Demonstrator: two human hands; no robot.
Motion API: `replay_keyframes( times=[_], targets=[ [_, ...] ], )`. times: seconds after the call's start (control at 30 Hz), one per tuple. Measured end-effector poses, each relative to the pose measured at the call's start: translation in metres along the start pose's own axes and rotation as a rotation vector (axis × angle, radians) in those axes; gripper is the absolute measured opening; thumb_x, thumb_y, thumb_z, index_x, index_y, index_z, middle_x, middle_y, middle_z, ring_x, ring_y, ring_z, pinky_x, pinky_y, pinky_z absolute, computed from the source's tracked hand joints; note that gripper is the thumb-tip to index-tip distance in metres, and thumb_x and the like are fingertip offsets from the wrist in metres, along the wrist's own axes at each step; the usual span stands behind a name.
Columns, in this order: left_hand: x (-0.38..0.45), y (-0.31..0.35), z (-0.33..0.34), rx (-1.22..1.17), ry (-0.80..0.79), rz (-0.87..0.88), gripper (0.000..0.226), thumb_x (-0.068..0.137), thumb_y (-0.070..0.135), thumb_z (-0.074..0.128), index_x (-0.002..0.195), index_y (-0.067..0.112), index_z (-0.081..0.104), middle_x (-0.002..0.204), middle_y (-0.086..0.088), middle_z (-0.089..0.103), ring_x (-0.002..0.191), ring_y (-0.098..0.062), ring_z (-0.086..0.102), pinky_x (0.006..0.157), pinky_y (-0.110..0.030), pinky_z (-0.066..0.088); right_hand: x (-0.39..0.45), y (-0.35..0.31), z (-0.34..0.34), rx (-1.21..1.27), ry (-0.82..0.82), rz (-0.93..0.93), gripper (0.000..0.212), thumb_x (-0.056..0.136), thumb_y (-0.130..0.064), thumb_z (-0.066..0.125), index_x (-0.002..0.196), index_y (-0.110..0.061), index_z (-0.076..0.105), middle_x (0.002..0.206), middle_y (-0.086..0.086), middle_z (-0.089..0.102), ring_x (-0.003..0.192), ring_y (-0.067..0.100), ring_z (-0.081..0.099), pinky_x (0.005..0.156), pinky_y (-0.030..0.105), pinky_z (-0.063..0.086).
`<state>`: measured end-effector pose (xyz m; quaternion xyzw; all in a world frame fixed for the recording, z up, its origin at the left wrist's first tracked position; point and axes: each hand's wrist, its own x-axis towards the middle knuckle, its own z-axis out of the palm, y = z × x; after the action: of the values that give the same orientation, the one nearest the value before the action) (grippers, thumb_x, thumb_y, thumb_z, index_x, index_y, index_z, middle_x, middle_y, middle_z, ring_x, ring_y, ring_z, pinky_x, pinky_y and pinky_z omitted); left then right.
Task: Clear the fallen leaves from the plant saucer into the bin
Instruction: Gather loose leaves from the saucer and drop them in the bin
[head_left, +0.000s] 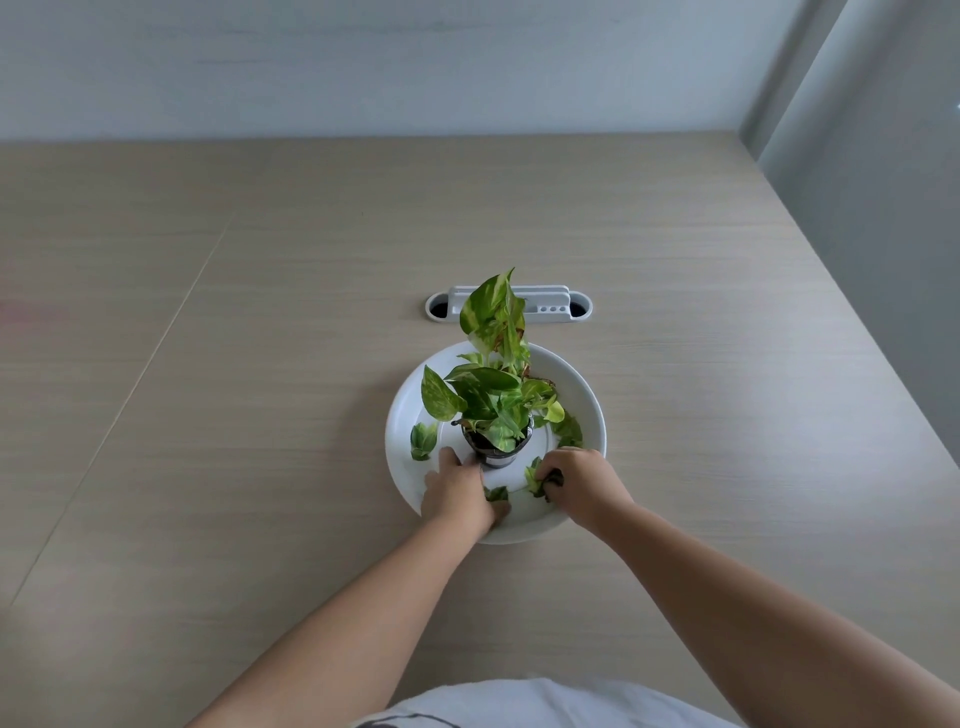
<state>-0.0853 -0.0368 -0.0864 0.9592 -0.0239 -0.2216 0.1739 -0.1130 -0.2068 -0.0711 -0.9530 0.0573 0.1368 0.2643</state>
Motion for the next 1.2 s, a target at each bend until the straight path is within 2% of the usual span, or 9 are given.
replay_keyframes(
  times=[0.13, 0.23, 0.4, 0.57, 0.67, 0.8, 0.97, 1.1, 1.2],
  targets=[
    [0.003, -0.010, -0.006, -0.065, 0.026, 0.068, 0.018, 0.077, 0.017, 0.068, 0.094, 0.019, 0.065, 0.108, -0.003, 0.048, 0.082, -0.026, 0.057, 0.069, -0.027, 0.046, 0.000, 0.000, 0.000, 0.022, 0.012, 0.004, 0.026, 0.083, -0.007, 0.057, 0.101, -0.017, 0.073, 0.110, -0.002, 0.069, 0.100, 0.020, 0.061, 0.078, 0.026, 0.049],
    [0.004, -0.016, -0.013, -0.122, 0.069, 0.071, 0.021, 0.078, 0.005, 0.060, 0.088, 0.019, 0.072, 0.104, -0.002, 0.060, 0.087, -0.024, 0.062, 0.069, -0.022, 0.042, -0.001, -0.001, 0.001, 0.085, 0.035, 0.026, 0.025, 0.082, -0.008, 0.059, 0.099, -0.017, 0.074, 0.104, -0.002, 0.072, 0.095, 0.019, 0.063, 0.074, 0.023, 0.048],
    [0.008, -0.023, -0.029, -0.339, 0.126, -0.078, 0.010, 0.078, 0.016, 0.066, 0.085, 0.021, 0.072, 0.095, 0.004, 0.071, 0.087, -0.018, 0.064, 0.068, -0.022, 0.044, -0.003, -0.001, -0.001, 0.383, 0.102, 0.148, 0.015, 0.079, -0.009, 0.069, 0.089, -0.018, 0.076, 0.081, -0.008, 0.069, 0.074, 0.013, 0.062, 0.063, 0.016, 0.048],
    [0.000, -0.028, -0.044, -0.700, 0.116, -0.208, 0.015, 0.068, 0.011, 0.078, 0.075, 0.021, 0.070, 0.079, 0.003, 0.070, 0.074, -0.019, 0.066, 0.047, -0.023, 0.048, -0.007, 0.002, -0.003, 0.862, 0.174, 0.386, 0.015, 0.070, -0.009, 0.079, 0.079, -0.020, 0.076, 0.087, -0.001, 0.072, 0.079, 0.018, 0.068, 0.073, 0.032, 0.058],
    [-0.006, -0.029, -0.045, -0.911, 0.109, -0.265, 0.016, 0.069, 0.006, 0.079, 0.073, 0.017, 0.068, 0.077, -0.003, 0.070, 0.076, -0.023, 0.067, 0.063, -0.027, 0.053, -0.015, 0.001, -0.004, 1.135, 0.164, 0.449, 0.014, 0.071, -0.001, 0.079, 0.078, -0.012, 0.073, 0.083, 0.009, 0.073, 0.073, 0.021, 0.069, 0.067, 0.029, 0.058],
    [-0.013, -0.029, -0.045, -1.185, 0.004, -0.360, 0.019, 0.072, -0.001, 0.078, 0.074, 0.011, 0.063, 0.081, -0.011, 0.069, 0.077, -0.028, 0.067, 0.081, -0.040, 0.056, -0.030, -0.006, -0.003, 1.431, 0.191, 0.453, 0.012, 0.078, 0.006, 0.070, 0.080, -0.006, 0.069, 0.076, 0.010, 0.070, 0.069, 0.018, 0.067, 0.058, 0.021, 0.056],
    [-0.030, -0.015, -0.035, -1.241, -0.162, -0.351, 0.016, 0.079, -0.003, 0.072, 0.082, 0.008, 0.061, 0.078, -0.007, 0.067, 0.069, -0.017, 0.064, 0.060, -0.025, 0.050, -0.055, -0.005, 0.004, 1.607, 0.269, 0.489, 0.013, 0.080, 0.006, 0.067, 0.089, -0.003, 0.067, 0.084, 0.013, 0.068, 0.080, 0.024, 0.065, 0.081, 0.033, 0.053],
    [-0.040, -0.009, -0.033, -1.216, -0.316, -0.314, 0.017, 0.081, -0.005, 0.069, 0.082, 0.008, 0.059, 0.076, -0.009, 0.066, 0.063, -0.017, 0.064, 0.046, -0.020, 0.052, -0.084, -0.004, 0.008, 1.656, 0.394, 0.524, 0.013, 0.081, 0.007, 0.065, 0.087, -0.004, 0.068, 0.076, 0.010, 0.073, 0.072, 0.021, 0.069, 0.070, 0.026, 0.056],
    [-0.046, 0.004, -0.030, -1.164, -0.421, -0.260, 0.017, 0.081, -0.005, 0.069, 0.082, 0.009, 0.059, 0.077, -0.008, 0.066, 0.063, -0.016, 0.063, 0.049, -0.021, 0.052, -0.111, 0.001, 0.013, 1.730, 0.513, 0.563, 0.014, 0.081, 0.008, 0.063, 0.087, -0.004, 0.068, 0.072, 0.007, 0.074, 0.071, 0.021, 0.072, 0.071, 0.026, 0.057]
  ],
)
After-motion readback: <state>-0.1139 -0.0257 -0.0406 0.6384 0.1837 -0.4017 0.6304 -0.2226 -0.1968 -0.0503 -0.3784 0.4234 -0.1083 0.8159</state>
